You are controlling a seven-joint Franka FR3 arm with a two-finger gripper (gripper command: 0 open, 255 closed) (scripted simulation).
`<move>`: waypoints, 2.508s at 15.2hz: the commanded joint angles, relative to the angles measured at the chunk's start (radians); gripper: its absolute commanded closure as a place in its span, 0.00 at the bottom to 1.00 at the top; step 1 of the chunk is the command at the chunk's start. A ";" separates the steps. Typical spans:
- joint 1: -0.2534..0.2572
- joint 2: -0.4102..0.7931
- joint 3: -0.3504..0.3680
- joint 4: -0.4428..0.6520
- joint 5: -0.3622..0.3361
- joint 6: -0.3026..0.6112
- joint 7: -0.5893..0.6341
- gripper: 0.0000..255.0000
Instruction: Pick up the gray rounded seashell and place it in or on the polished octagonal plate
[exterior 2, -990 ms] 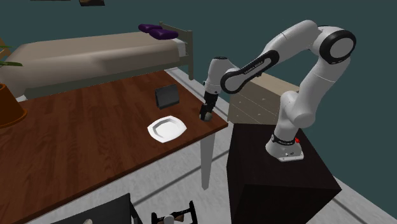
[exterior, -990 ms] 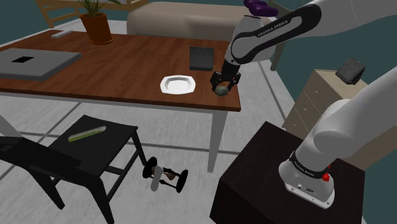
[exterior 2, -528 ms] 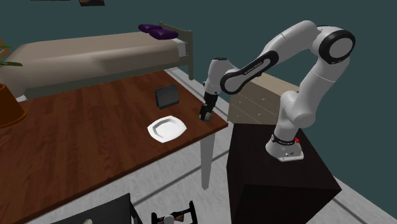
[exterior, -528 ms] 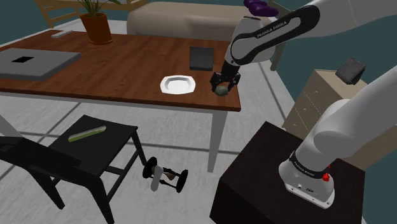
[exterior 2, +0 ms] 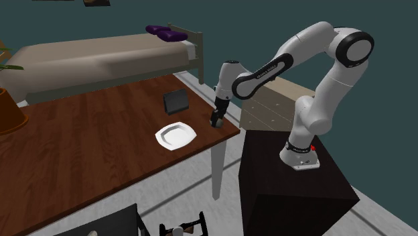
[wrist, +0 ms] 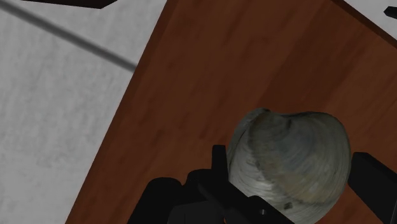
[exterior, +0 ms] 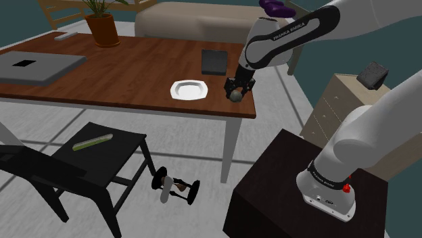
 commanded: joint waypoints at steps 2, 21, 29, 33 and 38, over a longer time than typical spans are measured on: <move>0.000 0.000 0.000 0.000 0.000 0.000 0.000 1.00; -0.009 -0.072 0.014 0.183 -0.038 -0.251 0.063 1.00; 0.028 0.210 0.072 0.482 -0.045 -0.255 0.163 1.00; 0.048 0.354 0.092 0.661 -0.064 -0.284 0.214 1.00; 0.077 0.541 0.107 0.916 -0.093 -0.347 0.273 1.00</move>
